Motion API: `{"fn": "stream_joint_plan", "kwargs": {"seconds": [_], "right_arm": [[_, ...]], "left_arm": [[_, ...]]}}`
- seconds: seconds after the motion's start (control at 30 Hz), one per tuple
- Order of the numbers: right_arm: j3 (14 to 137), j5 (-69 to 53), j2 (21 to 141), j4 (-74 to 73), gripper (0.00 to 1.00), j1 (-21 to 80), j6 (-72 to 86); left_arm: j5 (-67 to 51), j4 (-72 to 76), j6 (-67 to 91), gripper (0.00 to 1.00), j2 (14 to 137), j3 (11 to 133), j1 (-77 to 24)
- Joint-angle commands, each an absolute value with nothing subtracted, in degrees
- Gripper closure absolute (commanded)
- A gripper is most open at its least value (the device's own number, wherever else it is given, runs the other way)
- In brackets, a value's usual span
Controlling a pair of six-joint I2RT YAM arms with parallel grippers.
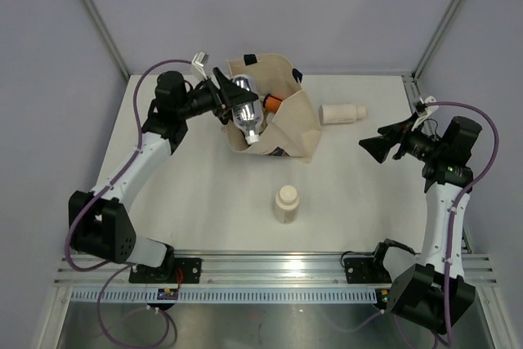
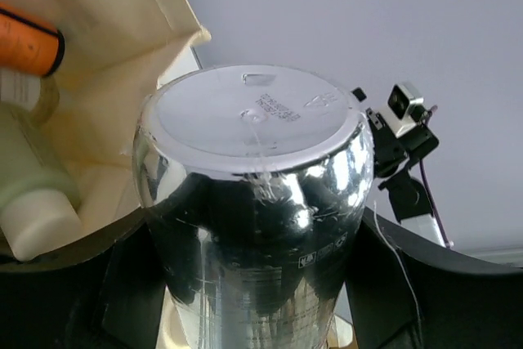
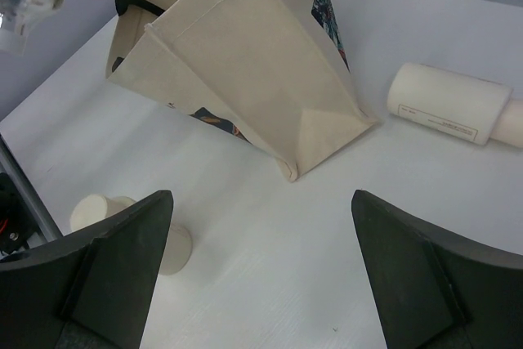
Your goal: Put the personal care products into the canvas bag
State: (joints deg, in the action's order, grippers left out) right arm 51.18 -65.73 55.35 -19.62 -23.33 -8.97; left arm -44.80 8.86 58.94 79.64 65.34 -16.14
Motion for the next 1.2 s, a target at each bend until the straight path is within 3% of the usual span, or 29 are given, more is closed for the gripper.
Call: {"fn": "stream_joint_plan", "kwargs": {"seconds": [0.0, 0.23, 0.4, 0.63, 0.77, 0.87, 0.97, 1.17], "right_arm": [[51.42, -67.85, 55.28, -18.28, 0.0, -24.52, -9.14], [51.59, -68.55, 56.25, -19.51, 0.01, -26.19, -10.11], [51.59, -68.99, 56.78, -19.86, 0.01, -26.63, -10.63], [51.33, -69.35, 57.3, -20.04, 0.01, -26.81, -11.6], [51.33, -69.08, 57.83, -20.48, 0.0, -26.72, -12.21], [51.33, -68.82, 58.09, -20.65, 0.0, -26.81, -12.66], [51.24, -68.73, 58.27, -20.83, 0.01, -26.81, -12.83], [51.15, -68.55, 58.62, -20.74, 0.0, -26.89, -13.09]], "left_arm": [[-46.06, 16.17, 60.65, 1.0, 85.92, 73.2, -15.47], [-38.52, 5.99, 51.17, 1.0, 97.27, 86.12, -15.47], [-29.11, -9.1, 33.69, 1.0, 103.09, 96.13, -16.7], [-23.82, -15.47, 23.04, 0.94, 108.28, 97.82, -18.28], [-21.89, -16.08, 21.45, 0.59, 109.25, 96.59, -18.81], [-21.27, -15.91, 21.27, 0.5, 109.51, 95.98, -18.81], [-21.36, -15.38, 21.8, 0.46, 109.34, 95.54, -18.9], [-21.01, -15.21, 21.27, 0.08, 108.9, 95.8, -18.98]]}}
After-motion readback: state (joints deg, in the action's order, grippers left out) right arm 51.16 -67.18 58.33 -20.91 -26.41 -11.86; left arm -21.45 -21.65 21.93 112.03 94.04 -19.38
